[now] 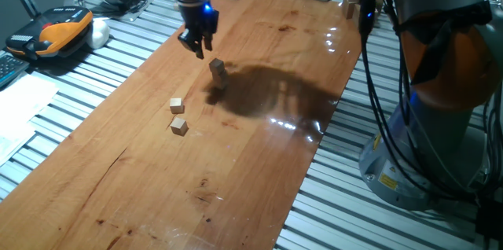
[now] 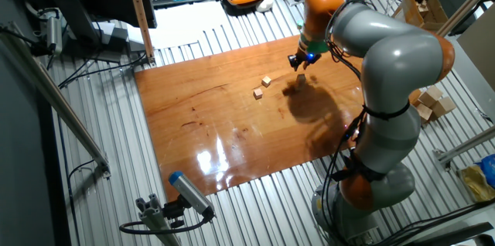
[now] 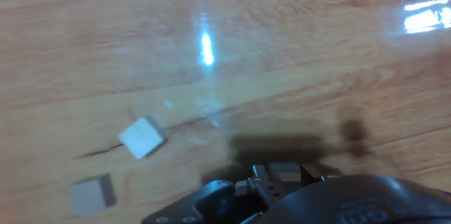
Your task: Stack the blocks in a vertical line of five
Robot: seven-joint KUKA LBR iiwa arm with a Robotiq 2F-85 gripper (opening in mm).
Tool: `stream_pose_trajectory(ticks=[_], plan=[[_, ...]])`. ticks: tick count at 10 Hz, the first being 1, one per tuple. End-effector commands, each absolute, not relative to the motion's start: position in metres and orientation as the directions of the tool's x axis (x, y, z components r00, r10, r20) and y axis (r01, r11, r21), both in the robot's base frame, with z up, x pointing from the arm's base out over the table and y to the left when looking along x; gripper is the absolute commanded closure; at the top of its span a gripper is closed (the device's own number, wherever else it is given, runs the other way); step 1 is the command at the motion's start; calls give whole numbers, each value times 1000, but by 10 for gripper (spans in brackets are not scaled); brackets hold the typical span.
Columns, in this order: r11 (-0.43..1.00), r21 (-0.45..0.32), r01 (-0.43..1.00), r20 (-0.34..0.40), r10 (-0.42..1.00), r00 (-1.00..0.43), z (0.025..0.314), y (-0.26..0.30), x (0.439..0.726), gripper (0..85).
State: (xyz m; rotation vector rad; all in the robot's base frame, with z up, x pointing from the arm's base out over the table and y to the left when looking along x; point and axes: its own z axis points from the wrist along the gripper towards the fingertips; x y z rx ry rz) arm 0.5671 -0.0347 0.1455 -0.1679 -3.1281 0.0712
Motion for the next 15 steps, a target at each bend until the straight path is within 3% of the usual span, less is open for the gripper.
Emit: stream_pose_trajectory(ticks=[1, 2, 3, 6, 8, 10, 13, 14, 15], plan=[[994, -58, 91, 26, 93, -995, 148, -28, 570, 680], [995, -67, 78, 41, 81, -996, 150, -22, 572, 680], [994, -78, 74, 48, 77, -996, 151, -17, 574, 850], [995, -10, 97, 75, 97, -992, 146, -16, 579, 850], [994, -6, 105, -22, 105, -994, 140, -9, 579, 850], [997, 38, 60, -26, 61, -998, 136, -6, 580, 850], [993, -60, 103, -20, 102, -995, 129, 1, 582, 850], [995, -11, 101, -9, 101, -995, 128, 5, 585, 850], [994, -12, 113, 0, 113, -994, 128, 15, 589, 850]])
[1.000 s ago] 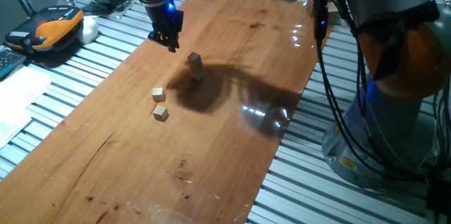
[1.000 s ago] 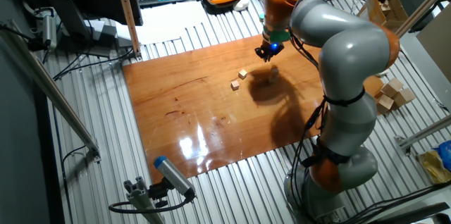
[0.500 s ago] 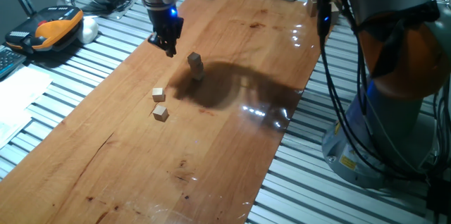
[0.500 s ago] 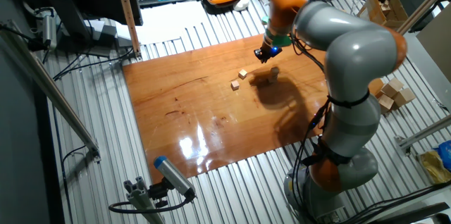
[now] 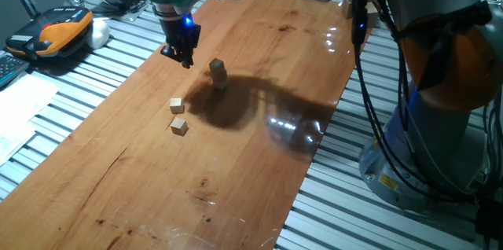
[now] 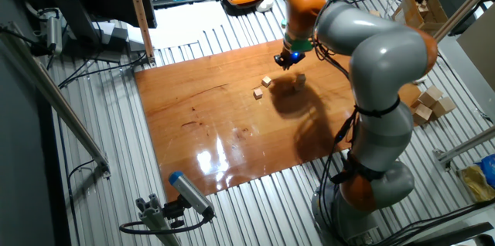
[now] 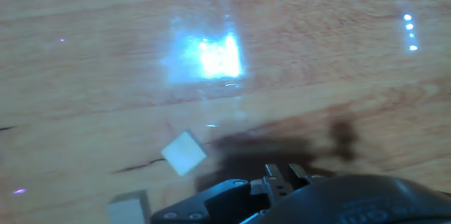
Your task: Stack the blocks in a vertical line of five
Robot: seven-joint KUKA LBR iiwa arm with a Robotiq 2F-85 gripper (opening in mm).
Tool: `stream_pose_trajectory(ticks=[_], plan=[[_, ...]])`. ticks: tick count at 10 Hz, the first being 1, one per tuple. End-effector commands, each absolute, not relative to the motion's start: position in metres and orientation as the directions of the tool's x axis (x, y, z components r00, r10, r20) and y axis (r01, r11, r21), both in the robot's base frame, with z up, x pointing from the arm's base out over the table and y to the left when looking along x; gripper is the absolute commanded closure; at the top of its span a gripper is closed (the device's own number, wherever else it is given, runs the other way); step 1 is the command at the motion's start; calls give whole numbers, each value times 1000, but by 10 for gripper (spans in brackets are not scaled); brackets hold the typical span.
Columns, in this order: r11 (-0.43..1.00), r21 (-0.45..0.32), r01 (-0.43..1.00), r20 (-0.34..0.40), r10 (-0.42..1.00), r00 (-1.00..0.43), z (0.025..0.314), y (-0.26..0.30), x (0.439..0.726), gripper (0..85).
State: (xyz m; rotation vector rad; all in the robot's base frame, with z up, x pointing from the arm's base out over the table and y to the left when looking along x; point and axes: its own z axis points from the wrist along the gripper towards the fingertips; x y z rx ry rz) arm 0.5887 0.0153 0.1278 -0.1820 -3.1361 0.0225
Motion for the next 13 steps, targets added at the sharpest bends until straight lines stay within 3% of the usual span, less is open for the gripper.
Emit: stream_pose_trajectory(ticks=[1, 4, 8, 13], plan=[[991, -20, 131, -5, 131, -991, 127, 26, 590, 850], [990, 5, 143, -27, 143, -989, 112, 50, 587, 850], [986, -18, 164, -70, 162, -984, 93, 72, 582, 850], [983, -21, 183, -92, 180, -979, 86, 91, 575, 850]])
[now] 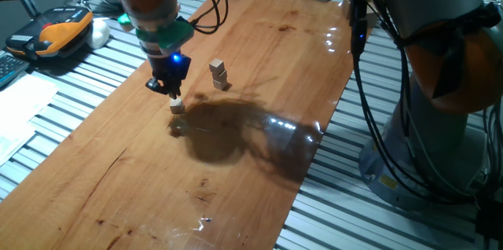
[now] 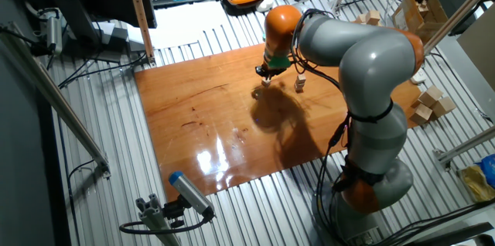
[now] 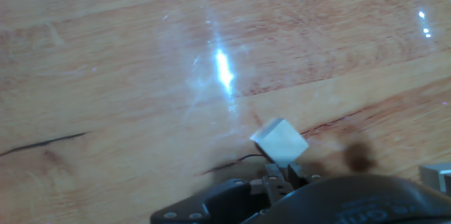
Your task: Stack the blocks in a vertical line of five
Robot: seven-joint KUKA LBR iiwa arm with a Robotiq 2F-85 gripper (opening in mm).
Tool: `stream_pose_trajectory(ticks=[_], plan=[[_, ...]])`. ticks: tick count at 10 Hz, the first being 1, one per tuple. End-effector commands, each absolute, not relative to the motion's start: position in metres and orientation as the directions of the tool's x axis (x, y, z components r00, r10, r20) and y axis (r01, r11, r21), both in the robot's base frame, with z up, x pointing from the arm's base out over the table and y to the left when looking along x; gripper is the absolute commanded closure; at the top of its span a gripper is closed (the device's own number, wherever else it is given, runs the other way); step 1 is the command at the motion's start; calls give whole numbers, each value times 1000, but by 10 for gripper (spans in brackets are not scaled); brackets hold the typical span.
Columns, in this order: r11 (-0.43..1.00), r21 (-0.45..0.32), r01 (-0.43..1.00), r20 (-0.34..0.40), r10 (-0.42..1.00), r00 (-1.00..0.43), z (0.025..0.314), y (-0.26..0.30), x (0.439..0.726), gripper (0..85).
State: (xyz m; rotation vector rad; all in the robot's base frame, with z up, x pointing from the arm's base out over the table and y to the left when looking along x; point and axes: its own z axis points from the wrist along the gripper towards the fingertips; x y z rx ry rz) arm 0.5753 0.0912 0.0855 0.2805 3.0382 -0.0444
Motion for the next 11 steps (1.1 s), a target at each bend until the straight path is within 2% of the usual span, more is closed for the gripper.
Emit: stream_pose_trajectory(ticks=[1, 4, 8, 11], plan=[[983, -13, 185, -96, 183, -978, 82, 94, 574, 850], [982, 34, 185, -101, 188, -977, 77, 102, 570, 850], [997, 64, 46, -105, 53, -993, 71, 104, 571, 850], [999, 32, 11, -102, 15, -995, 70, 105, 570, 850]])
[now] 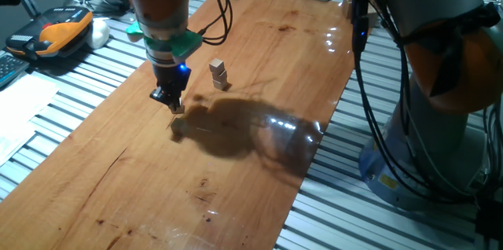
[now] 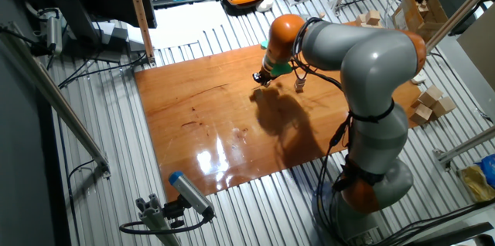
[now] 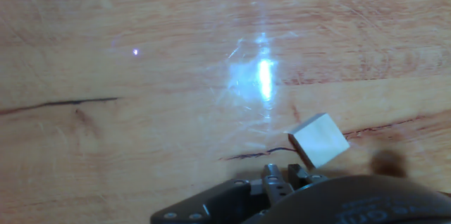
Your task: Stack the blocks in a vertical line of five
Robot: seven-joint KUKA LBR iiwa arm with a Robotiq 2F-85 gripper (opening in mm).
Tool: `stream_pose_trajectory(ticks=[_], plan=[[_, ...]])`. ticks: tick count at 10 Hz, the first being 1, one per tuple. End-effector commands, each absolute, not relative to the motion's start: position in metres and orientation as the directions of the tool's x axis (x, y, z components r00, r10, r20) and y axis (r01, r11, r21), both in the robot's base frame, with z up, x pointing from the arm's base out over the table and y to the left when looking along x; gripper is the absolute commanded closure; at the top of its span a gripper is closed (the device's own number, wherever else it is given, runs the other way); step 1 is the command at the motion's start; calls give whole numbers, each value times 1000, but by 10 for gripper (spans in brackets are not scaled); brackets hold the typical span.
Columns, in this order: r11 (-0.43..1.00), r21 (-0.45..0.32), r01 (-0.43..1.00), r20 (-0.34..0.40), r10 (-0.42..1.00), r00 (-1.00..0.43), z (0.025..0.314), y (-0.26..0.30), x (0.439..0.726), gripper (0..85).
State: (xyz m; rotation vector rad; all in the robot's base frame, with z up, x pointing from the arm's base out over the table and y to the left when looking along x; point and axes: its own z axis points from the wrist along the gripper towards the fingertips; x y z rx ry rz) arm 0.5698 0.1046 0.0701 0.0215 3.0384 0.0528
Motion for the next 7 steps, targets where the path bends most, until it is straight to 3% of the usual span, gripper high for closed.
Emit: stream_pose_trajectory(ticks=[1, 7], plan=[[999, 32, 15, -101, 18, -995, 70, 105, 569, 850], [999, 15, 32, -102, 33, -994, 72, 100, 577, 850]])
